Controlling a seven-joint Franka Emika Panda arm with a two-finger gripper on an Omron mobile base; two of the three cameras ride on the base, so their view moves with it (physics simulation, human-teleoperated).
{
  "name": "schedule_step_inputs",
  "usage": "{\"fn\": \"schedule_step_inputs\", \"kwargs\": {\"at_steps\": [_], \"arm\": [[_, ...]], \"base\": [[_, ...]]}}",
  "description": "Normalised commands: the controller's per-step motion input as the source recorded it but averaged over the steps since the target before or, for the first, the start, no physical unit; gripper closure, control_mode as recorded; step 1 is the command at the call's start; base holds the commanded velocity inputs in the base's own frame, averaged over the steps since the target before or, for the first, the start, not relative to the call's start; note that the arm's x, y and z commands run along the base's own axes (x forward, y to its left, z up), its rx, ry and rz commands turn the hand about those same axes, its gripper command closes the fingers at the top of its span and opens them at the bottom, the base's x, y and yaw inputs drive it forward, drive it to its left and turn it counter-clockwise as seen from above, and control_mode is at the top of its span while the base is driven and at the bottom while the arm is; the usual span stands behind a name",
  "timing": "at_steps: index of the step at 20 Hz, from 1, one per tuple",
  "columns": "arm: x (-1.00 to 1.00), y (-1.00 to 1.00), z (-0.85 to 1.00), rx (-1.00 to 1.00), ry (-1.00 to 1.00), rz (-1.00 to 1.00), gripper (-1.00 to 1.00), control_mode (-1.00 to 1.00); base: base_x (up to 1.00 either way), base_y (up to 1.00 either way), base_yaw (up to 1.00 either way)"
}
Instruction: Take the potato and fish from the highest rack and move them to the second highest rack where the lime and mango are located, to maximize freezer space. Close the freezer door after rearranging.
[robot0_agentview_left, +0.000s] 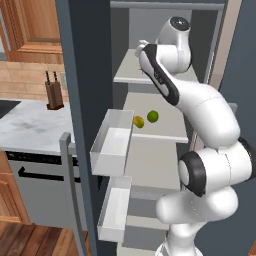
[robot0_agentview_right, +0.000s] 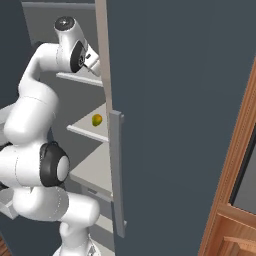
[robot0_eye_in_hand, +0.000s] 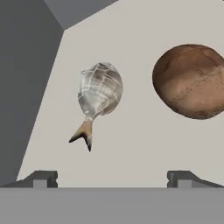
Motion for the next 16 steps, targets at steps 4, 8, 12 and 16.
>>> {"fn": "schedule_step_inputs", "kwargs": {"at_steps": [4,8,12,16], "arm": [[0.41,0.01,-0.13,0.00,0.02,0.00,-1.00,-1.00],[0.41,0.06,-0.18,-0.01,0.06,0.00,-1.00,-1.00],[0.38,0.09,-0.18,-0.03,0.07,0.00,-1.00,-1.00],[0.35,0.09,-0.15,-0.02,0.02,0.00,-1.00,-1.00]], "base": [[0.00,0.00,0.00],[0.00,0.00,0.00],[0.00,0.00,0.00],[0.00,0.00,0.00]]}}
